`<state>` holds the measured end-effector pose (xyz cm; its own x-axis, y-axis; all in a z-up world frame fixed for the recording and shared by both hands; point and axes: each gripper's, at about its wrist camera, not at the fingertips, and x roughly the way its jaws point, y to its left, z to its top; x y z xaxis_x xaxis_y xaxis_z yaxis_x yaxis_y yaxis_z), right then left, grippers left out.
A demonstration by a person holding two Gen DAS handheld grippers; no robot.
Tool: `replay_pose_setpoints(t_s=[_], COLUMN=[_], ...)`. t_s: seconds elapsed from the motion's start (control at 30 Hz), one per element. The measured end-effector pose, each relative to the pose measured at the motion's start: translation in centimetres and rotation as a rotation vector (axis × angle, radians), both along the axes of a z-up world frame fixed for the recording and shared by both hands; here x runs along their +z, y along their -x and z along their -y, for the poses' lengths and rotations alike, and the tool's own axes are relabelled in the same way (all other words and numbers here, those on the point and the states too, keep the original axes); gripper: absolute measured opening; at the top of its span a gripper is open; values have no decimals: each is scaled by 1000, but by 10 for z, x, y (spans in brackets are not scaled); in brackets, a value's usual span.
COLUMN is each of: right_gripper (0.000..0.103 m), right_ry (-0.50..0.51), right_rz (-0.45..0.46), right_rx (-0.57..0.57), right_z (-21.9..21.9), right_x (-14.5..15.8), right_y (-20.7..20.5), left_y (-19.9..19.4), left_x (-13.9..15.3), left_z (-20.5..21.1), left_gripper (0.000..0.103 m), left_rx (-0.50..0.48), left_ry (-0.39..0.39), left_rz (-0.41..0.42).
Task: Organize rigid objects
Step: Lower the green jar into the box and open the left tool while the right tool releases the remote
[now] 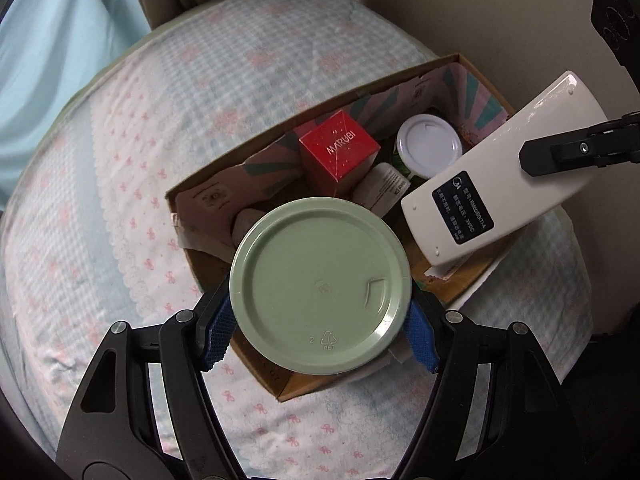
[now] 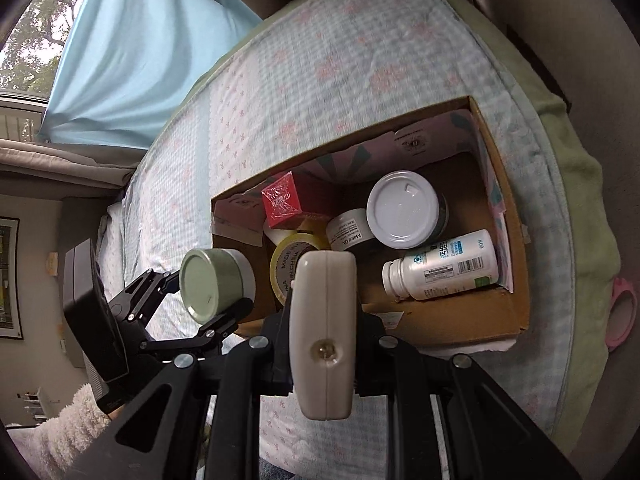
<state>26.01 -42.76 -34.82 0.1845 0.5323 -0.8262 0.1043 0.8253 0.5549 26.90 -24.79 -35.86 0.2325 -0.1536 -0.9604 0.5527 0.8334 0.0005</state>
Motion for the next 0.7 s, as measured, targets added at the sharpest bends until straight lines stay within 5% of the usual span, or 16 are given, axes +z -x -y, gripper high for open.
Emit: replay_pose_setpoints(t_s=[0.23,0.27,0.3,0.37,0.43,0.7], right_gripper=[20,30,62,103,103,103], right_ry=[-85,-81,-50,96,215,272], right_rz=[-36,-39,-38,-20,27,78], right_rx=[68,79,83,56,51,35], right_z=[6,6,7,12,16,19], right_x=[-27,-29,-30,-27,-19,-10], right_y=[-12,-14,-17,-20,-20,-17], left_y=[-16,-17,-17,-17,-14,-14], left_x=[-28,-31,-33,-32,-26,-18], left_z=[15,17,17,14,9,-3], left_gripper=[69,70,80,103,103,103], left_rx=[-11,-5,2,14,14,20], left_ry=[-36,-53,-67,-50,-12,-28], left_rz=[-63,-68,-75,-73,-79,-64])
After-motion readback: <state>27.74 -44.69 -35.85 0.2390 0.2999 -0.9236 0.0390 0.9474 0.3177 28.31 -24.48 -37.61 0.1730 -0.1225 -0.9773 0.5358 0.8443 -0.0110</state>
